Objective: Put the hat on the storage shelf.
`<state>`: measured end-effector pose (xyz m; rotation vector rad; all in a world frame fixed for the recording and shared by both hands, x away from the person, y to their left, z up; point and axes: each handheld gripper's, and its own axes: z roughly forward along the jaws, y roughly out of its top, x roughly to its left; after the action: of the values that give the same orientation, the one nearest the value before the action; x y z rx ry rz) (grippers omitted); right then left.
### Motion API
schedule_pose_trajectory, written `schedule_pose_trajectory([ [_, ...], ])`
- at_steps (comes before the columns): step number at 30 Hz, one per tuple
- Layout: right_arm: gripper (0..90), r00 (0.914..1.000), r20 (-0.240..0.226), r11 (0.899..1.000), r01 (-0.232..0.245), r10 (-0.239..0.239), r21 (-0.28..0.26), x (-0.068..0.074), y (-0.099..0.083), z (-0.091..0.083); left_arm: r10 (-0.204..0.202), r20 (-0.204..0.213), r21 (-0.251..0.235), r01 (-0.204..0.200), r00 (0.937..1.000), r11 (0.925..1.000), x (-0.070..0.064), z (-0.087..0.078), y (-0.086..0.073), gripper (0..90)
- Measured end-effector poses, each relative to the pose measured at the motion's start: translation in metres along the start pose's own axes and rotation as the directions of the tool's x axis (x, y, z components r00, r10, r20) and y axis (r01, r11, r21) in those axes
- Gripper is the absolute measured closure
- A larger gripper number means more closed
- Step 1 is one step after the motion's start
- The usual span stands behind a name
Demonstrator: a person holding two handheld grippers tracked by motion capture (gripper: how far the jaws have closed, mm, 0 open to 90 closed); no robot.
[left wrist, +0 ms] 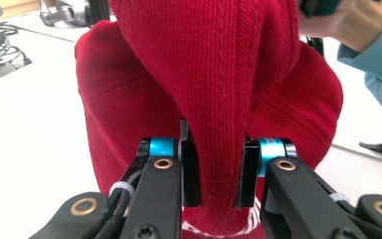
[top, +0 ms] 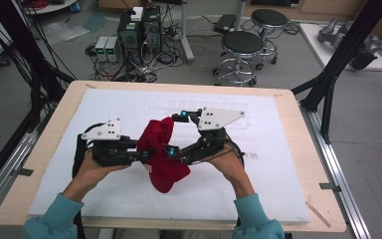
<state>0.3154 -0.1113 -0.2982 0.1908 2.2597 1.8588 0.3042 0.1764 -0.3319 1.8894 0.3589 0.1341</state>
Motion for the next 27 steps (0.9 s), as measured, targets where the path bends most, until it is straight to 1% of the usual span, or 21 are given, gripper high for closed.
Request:
schedule_pose_trajectory([
  [5,13.2,0.9999,0.014,1.0,0.003,-0.003,0.008,0.002,0.0,-0.004,-0.009,-0.019,-0.007,0.008,0.9998,0.9999,0.002,-0.002,0.004,78.9],
  [6,13.2,0.9999,0.014,1.0,0.0,0.0,0.009,0.003,0.0,-0.005,-0.013,-0.026,-0.01,0.013,0.9996,0.9999,0.003,-0.003,0.005,79.0],
  [9,13.1,0.9994,0.034,1.0,0.001,-0.001,0.006,0.006,0.0,-0.009,-0.027,-0.051,-0.022,0.026,0.9983,0.9994,0.008,-0.006,0.01,79.1],
  [10,13.1,0.9993,0.037,1.0,-0.002,0.002,0.005,0.006,0.0,-0.01,-0.032,-0.062,-0.024,0.031,0.9976,0.9992,0.009,-0.007,0.011,79.1],
  [11,13.1,0.9991,0.041,1.0,-0.001,0.001,0.003,0.007,-0.001,-0.012,-0.036,-0.082,-0.026,0.034,0.996,0.9991,0.011,-0.008,0.014,79.1],
  [13,13.1,0.9983,0.058,1.0,-0.004,0.003,0.01,0.009,-0.001,-0.016,-0.035,-0.108,-0.03,0.032,0.9935,0.999,0.013,-0.009,0.018,79.1],
  [15,13.1,0.9973,0.073,1.0,-0.006,0.006,0.007,0.011,-0.003,-0.02,-0.045,-0.131,-0.045,0.04,0.9903,0.9982,0.015,-0.01,0.022,79.1],
  [16,13.1,0.9967,0.08,1.0,-0.014,0.013,0.013,0.012,-0.005,-0.022,-0.049,-0.136,-0.049,0.043,0.9895,0.9979,0.016,-0.011,0.024,79.1],
  [18,13.1,0.9956,0.093,1.0,-0.012,0.01,0.022,0.014,-0.007,-0.026,-0.058,-0.135,-0.055,0.051,0.9891,0.9972,0.019,-0.01,0.028,79.1],
  [20,13.1,0.9937,0.11,0.999,-0.028,0.025,0.025,0.016,-0.01,-0.029,-0.067,-0.141,-0.062,0.058,0.9878,0.9964,0.02,-0.009,0.032,79.1],
  [22,13.1,0.9902,0.136,0.999,-0.04,0.035,0.032,0.017,-0.013,-0.032,-0.069,-0.149,-0.064,0.06,0.9864,0.9962,0.022,-0.007,0.036,79.1],
  [23,13.1,0.9862,0.161,0.998,-0.046,0.038,0.044,0.019,-0.016,-0.034,-0.069,-0.154,-0.065,0.06,0.9856,0.9961,0.023,-0.006,0.037,79.1],
  [25,13.1,0.9806,0.19,0.997,-0.058,0.047,0.055,0.022,-0.02,-0.038,-0.072,-0.159,-0.07,0.062,0.9846,0.9956,0.024,-0.003,0.04,79.1],
  [27,13.2,0.9765,0.206,0.996,-0.075,0.063,0.053,0.025,-0.025,-0.041,-0.072,-0.161,-0.07,0.061,0.9844,0.9957,0.025,0.001,0.042,79.2],
])
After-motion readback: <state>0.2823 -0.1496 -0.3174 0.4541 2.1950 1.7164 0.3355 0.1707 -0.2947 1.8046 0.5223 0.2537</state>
